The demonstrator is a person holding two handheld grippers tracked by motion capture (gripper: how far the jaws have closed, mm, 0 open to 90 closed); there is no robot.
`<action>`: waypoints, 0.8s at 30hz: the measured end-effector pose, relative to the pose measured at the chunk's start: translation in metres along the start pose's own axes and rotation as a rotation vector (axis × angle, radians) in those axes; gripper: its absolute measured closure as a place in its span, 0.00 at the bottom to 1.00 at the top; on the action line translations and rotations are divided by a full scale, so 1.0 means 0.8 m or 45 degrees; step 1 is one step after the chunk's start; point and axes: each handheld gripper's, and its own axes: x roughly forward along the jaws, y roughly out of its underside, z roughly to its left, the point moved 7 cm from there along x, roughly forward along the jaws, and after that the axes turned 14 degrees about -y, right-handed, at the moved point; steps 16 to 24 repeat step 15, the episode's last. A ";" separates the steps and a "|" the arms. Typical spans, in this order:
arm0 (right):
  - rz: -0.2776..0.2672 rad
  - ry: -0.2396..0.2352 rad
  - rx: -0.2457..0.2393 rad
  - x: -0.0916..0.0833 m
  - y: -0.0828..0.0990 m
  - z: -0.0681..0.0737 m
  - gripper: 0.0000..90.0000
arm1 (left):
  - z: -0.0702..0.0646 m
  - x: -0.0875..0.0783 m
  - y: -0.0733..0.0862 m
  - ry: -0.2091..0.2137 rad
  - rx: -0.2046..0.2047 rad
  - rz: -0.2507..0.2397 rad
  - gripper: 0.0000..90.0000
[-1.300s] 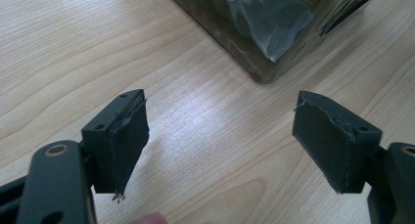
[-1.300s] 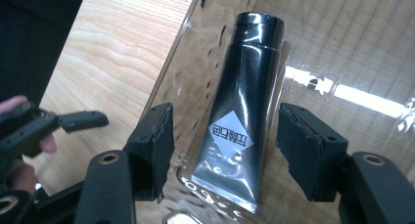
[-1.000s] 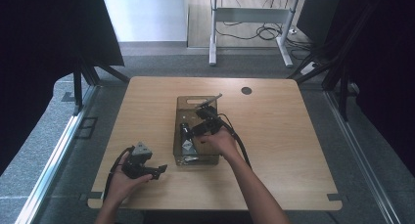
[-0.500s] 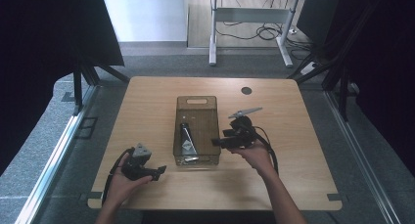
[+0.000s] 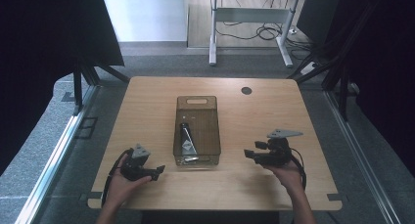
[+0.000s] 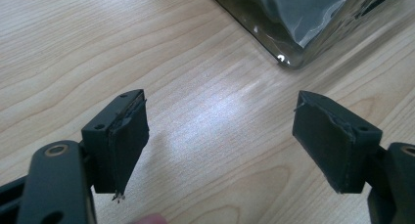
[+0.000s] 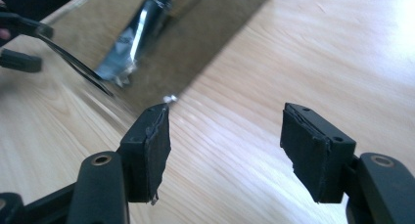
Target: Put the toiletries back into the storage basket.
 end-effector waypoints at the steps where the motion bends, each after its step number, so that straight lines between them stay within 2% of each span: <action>1: -0.019 -0.003 0.017 -0.004 0.011 -0.008 0.40 | 0.000 0.000 0.000 -0.004 -0.001 0.001 0.24; 4: -0.040 -0.013 0.046 -0.003 0.019 -0.013 0.41 | 0.000 0.002 0.002 -0.007 0.004 0.011 0.24; 5: -0.027 -0.019 0.064 -0.002 0.019 -0.014 0.41 | 0.001 0.002 0.002 -0.011 0.002 0.013 0.24; 6: -0.017 -0.010 0.059 -0.003 0.018 -0.014 0.40 | 0.002 0.003 0.003 -0.012 0.001 0.015 0.24; 8: -0.055 0.008 0.034 -0.005 0.014 -0.015 0.41 | 0.004 0.003 0.003 -0.015 -0.004 0.016 0.24; 11: -0.055 0.029 0.032 -0.006 0.015 -0.018 0.40 | 0.005 0.002 0.003 -0.014 -0.011 0.014 0.24; 15: -0.020 0.071 0.033 -0.006 0.028 -0.023 0.37 | 0.003 0.003 0.003 -0.003 -0.004 0.013 0.24; 24: -0.020 0.071 0.033 -0.006 0.028 -0.023 0.37 | 0.003 0.003 0.003 -0.003 -0.004 0.013 0.24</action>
